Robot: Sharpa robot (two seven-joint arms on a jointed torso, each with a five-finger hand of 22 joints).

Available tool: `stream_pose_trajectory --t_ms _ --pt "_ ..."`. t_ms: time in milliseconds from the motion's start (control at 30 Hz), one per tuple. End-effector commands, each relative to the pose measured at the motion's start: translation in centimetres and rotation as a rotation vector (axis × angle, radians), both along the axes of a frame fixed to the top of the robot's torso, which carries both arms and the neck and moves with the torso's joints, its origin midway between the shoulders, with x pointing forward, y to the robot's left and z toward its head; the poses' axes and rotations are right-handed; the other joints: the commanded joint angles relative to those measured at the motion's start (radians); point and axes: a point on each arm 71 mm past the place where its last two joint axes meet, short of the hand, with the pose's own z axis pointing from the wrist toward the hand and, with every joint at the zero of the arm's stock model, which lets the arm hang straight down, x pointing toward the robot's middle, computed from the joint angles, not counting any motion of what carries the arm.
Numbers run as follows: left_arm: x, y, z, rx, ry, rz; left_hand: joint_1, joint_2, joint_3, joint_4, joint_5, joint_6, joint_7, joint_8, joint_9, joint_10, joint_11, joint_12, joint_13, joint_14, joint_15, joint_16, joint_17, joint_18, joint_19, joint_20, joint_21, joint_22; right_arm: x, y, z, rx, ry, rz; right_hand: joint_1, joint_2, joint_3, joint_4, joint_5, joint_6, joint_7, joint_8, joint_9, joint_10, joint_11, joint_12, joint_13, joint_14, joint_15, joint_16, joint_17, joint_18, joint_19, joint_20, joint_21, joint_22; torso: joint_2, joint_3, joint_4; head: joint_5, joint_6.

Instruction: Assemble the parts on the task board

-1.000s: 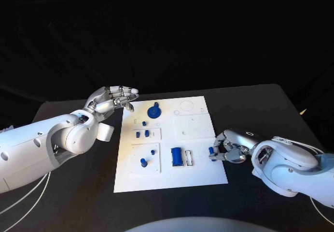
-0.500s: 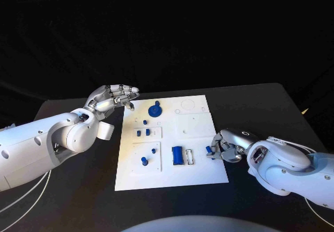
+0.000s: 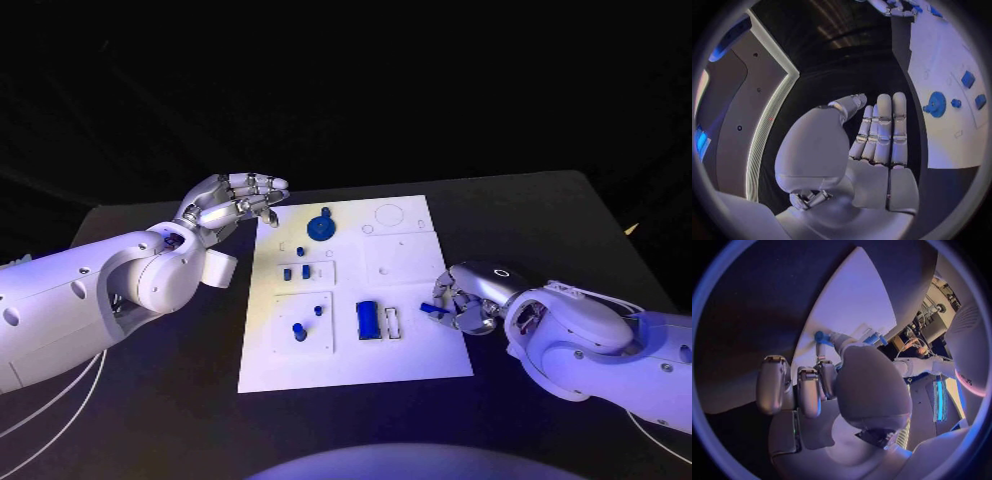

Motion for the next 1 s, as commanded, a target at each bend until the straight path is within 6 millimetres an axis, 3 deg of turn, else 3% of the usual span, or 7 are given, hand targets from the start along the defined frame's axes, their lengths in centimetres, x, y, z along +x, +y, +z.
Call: stream_pose_trajectory --t_ms 33,300,533,800,1000 --pt "-0.1 -0.2 0.1 -0.008 -0.005 -0.016 -0.005 0.004 0.003 -0.001 0.004 -0.009 0.007 0.004 0.0 -0.008 0.0 0.005 0.001 -0.007 0.002 0.004 -0.001 0.006 -0.004 0.003 -0.002 0.0 -0.3 -0.2 -0.8 -0.056 0.037 -0.008 -0.038 -0.004 0.243 -0.239 0.004 -0.008 0.002 0.009 0.015 0.007 0.005 -0.004 0.1 0.09 0.008 -0.001 0.197 -0.002 0.02 0.004 0.006 0.194 0.0 -0.0013 -0.0005 0.001 0.001" --pt "-0.1 -0.2 0.1 -0.007 -0.005 -0.015 -0.005 0.004 0.003 -0.001 0.004 -0.009 0.007 0.004 0.0 -0.008 0.0 0.005 0.001 -0.007 0.002 0.004 -0.001 0.006 -0.004 0.003 -0.002 0.0 -0.5 0.1 -0.8 -0.023 0.059 -0.032 -0.086 0.003 0.251 -0.24 0.008 -0.017 -0.006 0.012 0.029 0.008 0.0 -0.007 0.098 0.09 0.005 -0.001 0.198 -0.002 0.02 0.003 0.008 0.194 0.001 -0.0022 0.0004 0.003 0.001" --pt "-0.1 -0.2 0.1 -0.007 -0.005 -0.015 -0.005 0.004 0.003 -0.001 0.004 -0.009 0.007 0.004 0.0 -0.008 0.0 0.005 0.001 -0.007 0.002 0.004 -0.001 0.006 -0.004 0.003 -0.002 0.0 -0.7 1.0 -0.2 0.064 0.046 -0.036 -0.111 0.007 0.263 -0.245 0.044 -0.02 -0.008 0.015 0.038 0.011 -0.002 -0.002 0.101 0.091 0.002 0.001 0.201 -0.003 0.023 0.0 0.015 0.196 0.001 -0.0017 0.001 0.007 0.0" --pt "-0.1 -0.2 0.1 -0.007 -0.005 -0.015 -0.005 0.004 0.003 -0.001 0.004 -0.009 0.007 0.004 0.0 -0.008 0.0 0.005 0.001 -0.007 0.002 0.004 -0.001 0.006 -0.004 0.003 -0.002 0.0 -1.0 2.2 0.5 0.177 0.041 -0.034 -0.118 0.007 0.263 -0.244 0.046 -0.02 -0.008 0.015 0.039 0.011 -0.002 -0.001 0.102 0.092 0.002 0.001 0.203 -0.003 0.023 0.0 0.014 0.195 0.001 -0.0006 -0.0016 0.009 -0.003" --pt "-0.1 -0.2 0.1 -0.008 -0.005 -0.016 -0.004 0.004 0.004 -0.002 0.005 -0.012 0.007 0.004 0.0 -0.009 0.0 0.006 0.001 -0.007 0.002 0.005 -0.001 0.006 -0.004 0.003 -0.001 0.001 -1.1 3.1 0.4 0.205 0.064 -0.017 -0.128 0.004 0.261 -0.244 0.035 -0.02 -0.011 0.016 0.042 0.011 -0.004 -0.001 0.102 0.092 0.002 0.001 0.203 -0.003 0.023 -0.001 0.015 0.196 0.0 -0.0005 0.0004 0.008 -0.007"
